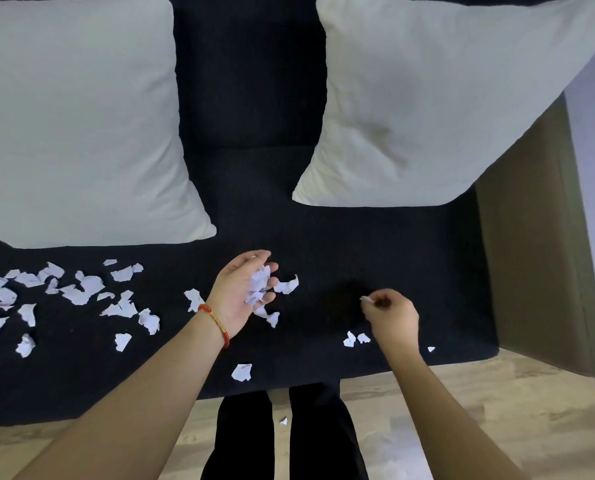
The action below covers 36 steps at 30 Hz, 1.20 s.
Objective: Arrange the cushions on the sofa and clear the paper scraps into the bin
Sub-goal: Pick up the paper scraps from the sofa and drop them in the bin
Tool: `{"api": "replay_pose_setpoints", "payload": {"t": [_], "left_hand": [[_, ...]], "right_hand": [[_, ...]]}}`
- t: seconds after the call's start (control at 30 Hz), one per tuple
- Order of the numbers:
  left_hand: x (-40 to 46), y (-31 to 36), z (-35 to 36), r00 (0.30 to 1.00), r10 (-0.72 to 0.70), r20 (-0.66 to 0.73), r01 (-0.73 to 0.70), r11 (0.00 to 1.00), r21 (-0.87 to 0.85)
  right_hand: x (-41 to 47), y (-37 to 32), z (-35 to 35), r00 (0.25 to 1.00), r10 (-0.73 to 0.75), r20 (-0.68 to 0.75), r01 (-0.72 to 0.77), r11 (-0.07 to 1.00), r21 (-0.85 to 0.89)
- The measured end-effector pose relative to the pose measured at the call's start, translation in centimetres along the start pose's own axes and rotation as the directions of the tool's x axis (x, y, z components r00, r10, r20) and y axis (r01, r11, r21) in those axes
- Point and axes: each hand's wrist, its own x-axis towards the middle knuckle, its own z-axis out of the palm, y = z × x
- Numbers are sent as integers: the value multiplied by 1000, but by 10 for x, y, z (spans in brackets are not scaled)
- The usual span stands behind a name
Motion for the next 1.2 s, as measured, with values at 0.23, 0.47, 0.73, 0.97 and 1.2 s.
{"api": "replay_pose_setpoints", "payload": {"t": [0.23,0.47,0.73,0.97,1.2], "left_hand": [[10,-17,17,999,16,-43,-11,993,113],[6,-26,35,996,-76,-49,80,992,100],[10,-19,48,997,-71,-39,75,991,109],[11,-18,50,999,-31,-15,32,989,143],[12,-28,48,994,28,-104,9,941,339]], "right_hand": [[-31,63,-11,986,164,-41,-165,986,-6],[-51,49,19,986,155,-57,-147,981,123],[-60,40,44,993,-40,109,45,998,-43],[-48,43,44,985,-76,155,91,991,-94],[-23,68,-15,987,159,-36,-148,965,215]]}}
